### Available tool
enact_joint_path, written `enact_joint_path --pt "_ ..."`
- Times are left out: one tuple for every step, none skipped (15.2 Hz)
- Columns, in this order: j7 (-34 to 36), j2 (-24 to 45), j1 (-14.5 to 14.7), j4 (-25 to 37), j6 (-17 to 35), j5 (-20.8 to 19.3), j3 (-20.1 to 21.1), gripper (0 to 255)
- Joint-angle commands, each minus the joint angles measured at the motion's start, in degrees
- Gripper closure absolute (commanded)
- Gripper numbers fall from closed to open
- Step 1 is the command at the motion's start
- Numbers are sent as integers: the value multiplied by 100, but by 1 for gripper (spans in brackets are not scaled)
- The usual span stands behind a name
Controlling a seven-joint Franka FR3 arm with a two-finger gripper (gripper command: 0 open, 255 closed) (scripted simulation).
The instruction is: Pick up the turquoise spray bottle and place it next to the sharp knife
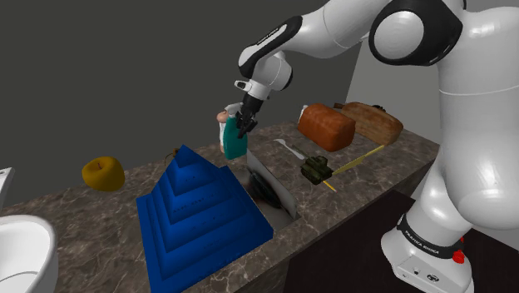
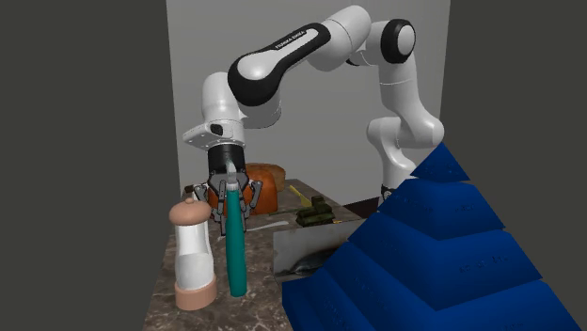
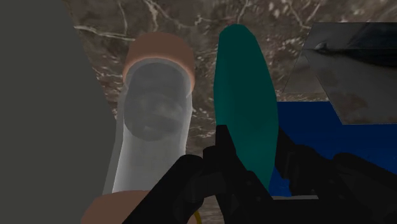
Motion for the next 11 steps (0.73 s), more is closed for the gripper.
enact_joint_path --pt "80 -81 15 21 -74 -68 -28 255" --pt "124 -124 23 34 -115 -106 -42 255" --pt "168 -167 31 47 -156 -143 -56 255" --pt "212 -209 38 62 -198 -179 -70 255" --pt "256 -250 45 79 -241 -216 -84 255" --pt "300 -290 52 96 -284 -251 -97 255" --pt "343 -329 58 115 -327 -287 -109 255" --pt "386 -368 64 135 -371 -322 -122 255" --pt "430 -405 70 157 -416 -357 -133 255" --pt "473 -442 75 180 -461 -391 -145 255" --pt "515 -478 80 204 -506 -424 -156 255"
